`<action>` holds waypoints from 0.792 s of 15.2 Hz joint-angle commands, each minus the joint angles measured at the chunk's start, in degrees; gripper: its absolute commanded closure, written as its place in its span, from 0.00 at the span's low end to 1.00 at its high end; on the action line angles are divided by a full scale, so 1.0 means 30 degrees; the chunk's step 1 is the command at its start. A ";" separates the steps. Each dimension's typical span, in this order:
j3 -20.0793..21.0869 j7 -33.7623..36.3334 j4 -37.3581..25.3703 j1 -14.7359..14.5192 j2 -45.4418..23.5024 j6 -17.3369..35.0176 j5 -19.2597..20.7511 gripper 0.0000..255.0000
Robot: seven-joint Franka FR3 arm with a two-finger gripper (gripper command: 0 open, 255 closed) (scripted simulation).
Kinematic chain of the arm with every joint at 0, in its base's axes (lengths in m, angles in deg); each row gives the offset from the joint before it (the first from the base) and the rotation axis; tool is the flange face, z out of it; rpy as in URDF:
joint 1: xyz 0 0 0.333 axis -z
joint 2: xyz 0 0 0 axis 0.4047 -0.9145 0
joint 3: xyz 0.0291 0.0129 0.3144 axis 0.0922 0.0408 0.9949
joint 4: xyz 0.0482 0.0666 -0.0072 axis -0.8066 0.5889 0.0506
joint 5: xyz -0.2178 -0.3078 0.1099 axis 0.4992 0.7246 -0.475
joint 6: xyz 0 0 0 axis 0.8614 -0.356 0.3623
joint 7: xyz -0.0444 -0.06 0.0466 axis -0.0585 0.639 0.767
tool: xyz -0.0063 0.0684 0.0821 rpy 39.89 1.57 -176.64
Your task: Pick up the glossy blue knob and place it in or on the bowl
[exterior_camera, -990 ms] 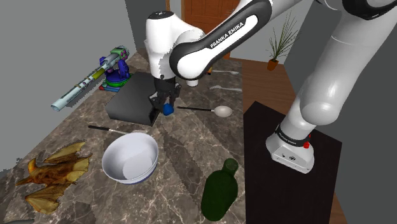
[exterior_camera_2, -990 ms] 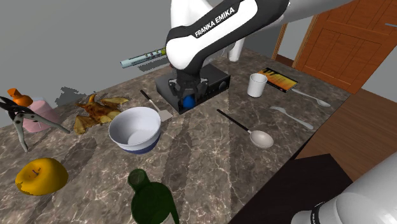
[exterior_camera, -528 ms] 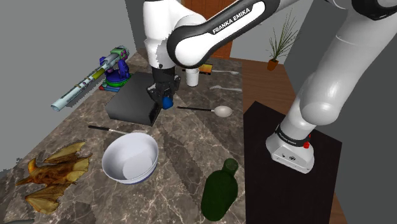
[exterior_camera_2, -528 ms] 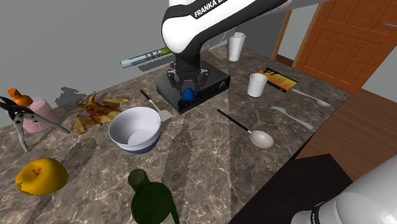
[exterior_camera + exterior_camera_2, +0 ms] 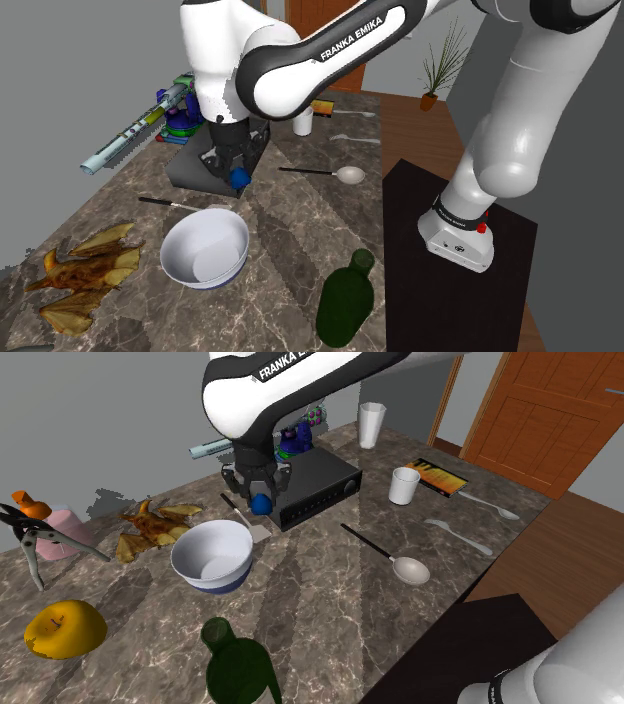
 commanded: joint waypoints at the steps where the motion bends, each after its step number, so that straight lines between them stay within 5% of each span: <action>1: 0.0228 0.1035 -0.1122 -0.0607 -0.0864 -0.0419 0.0560 1.00; 9: 0.0487 0.4699 -0.7115 -0.3994 -0.5326 -0.2724 0.3022 1.00; 12: 0.0382 0.4812 -0.6642 -0.4024 -0.5540 -0.2064 0.3170 1.00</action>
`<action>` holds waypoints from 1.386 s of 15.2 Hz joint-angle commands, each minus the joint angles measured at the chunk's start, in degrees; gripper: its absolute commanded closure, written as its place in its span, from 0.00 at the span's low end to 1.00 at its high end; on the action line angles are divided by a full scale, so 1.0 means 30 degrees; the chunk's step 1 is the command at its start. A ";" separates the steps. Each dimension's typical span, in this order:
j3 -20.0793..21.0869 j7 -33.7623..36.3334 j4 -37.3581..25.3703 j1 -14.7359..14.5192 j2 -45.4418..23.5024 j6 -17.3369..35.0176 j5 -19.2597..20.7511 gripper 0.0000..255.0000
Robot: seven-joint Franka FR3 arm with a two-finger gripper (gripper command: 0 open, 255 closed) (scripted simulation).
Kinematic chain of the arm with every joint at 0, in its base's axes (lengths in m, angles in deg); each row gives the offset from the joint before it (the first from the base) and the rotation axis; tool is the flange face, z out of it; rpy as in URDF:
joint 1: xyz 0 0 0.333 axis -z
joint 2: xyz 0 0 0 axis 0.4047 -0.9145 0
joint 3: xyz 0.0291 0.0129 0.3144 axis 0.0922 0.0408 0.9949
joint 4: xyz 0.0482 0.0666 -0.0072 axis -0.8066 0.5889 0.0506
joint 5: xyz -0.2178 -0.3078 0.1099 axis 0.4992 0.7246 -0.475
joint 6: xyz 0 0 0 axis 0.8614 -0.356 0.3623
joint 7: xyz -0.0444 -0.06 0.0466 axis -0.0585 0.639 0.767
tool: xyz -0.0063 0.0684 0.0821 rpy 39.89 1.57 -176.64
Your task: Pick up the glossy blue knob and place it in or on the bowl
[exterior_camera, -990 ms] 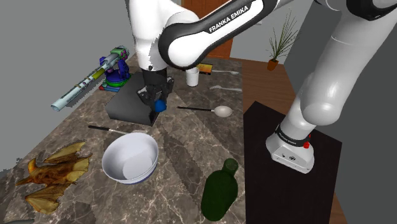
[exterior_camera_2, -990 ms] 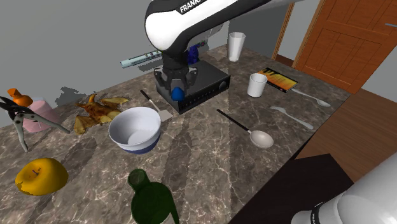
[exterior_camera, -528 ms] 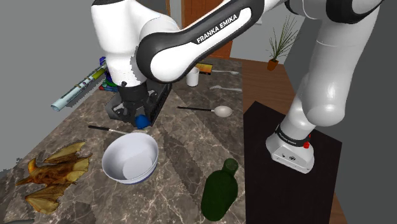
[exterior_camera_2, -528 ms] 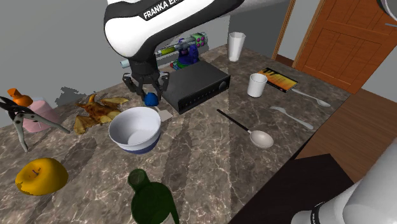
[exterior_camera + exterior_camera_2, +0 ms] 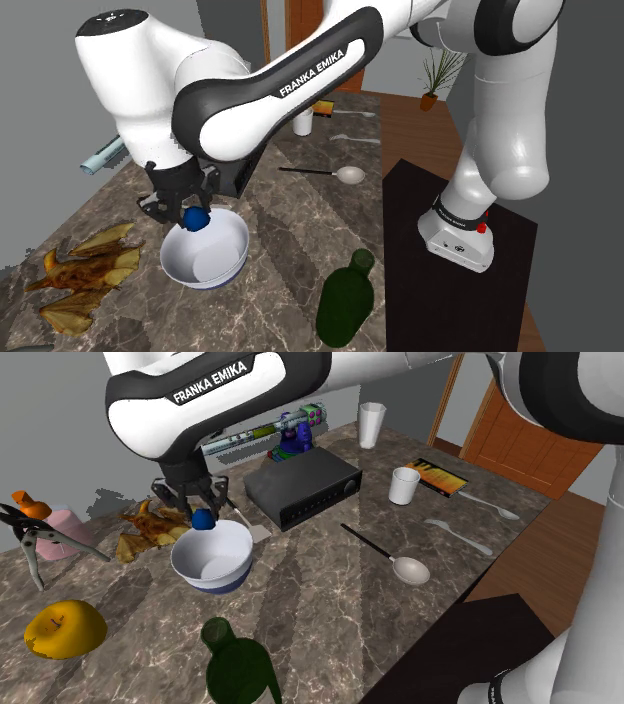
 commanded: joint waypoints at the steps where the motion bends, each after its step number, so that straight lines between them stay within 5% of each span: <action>1: -0.0060 0.0147 0.0108 -0.0099 -0.0242 0.0321 0.0151 1.00; 19: -0.0466 0.0657 0.1368 -0.0275 -0.1316 0.2520 0.0886 1.00; 20: -0.0466 0.0658 0.1367 -0.0276 -0.1317 0.2519 0.0887 0.00; 21: -0.0466 0.0658 0.1367 -0.0276 -0.1317 0.2519 0.0887 0.00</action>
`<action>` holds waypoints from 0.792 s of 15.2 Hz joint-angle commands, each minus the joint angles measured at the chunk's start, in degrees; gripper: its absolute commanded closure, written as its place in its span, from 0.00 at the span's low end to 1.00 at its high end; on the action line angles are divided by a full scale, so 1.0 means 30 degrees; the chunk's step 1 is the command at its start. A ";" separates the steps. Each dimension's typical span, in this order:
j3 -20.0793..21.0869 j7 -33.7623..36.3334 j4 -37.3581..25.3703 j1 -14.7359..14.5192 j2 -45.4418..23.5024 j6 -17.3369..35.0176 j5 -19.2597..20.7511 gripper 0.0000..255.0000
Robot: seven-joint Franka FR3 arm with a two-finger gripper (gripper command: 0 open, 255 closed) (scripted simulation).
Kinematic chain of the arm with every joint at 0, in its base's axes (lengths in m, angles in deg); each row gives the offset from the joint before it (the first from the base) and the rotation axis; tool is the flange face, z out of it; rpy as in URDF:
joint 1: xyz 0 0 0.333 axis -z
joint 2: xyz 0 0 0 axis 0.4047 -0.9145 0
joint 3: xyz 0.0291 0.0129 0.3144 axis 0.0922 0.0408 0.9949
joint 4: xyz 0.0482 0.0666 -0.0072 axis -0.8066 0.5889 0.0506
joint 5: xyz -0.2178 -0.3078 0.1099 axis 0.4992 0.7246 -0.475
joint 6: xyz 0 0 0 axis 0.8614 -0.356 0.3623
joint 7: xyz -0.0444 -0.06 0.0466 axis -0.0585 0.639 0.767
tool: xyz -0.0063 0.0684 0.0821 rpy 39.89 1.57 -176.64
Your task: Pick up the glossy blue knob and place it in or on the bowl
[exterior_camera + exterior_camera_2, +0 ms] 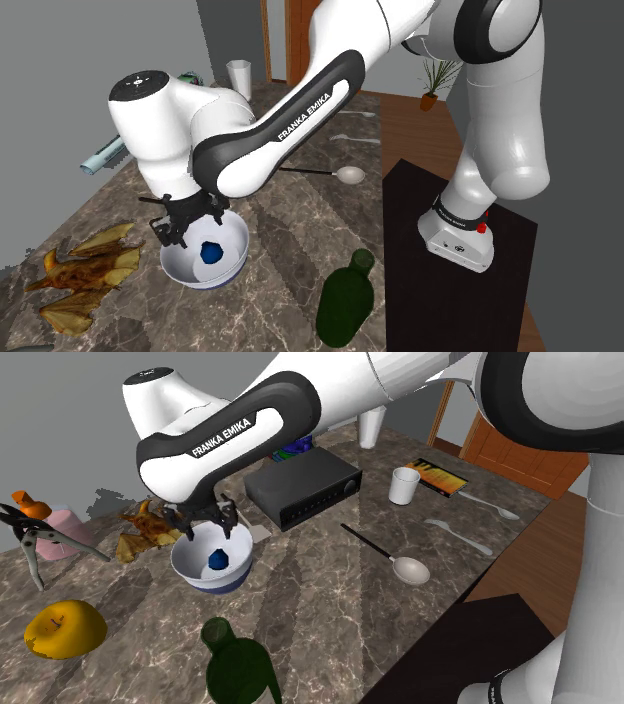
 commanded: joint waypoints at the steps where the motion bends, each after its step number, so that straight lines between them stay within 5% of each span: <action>1: 0.0000 0.0000 0.0000 0.0000 0.0000 0.0001 0.0000 0.00; 12: 0.0405 -0.0435 -0.0854 0.0211 0.1120 -0.1844 -0.0710 0.00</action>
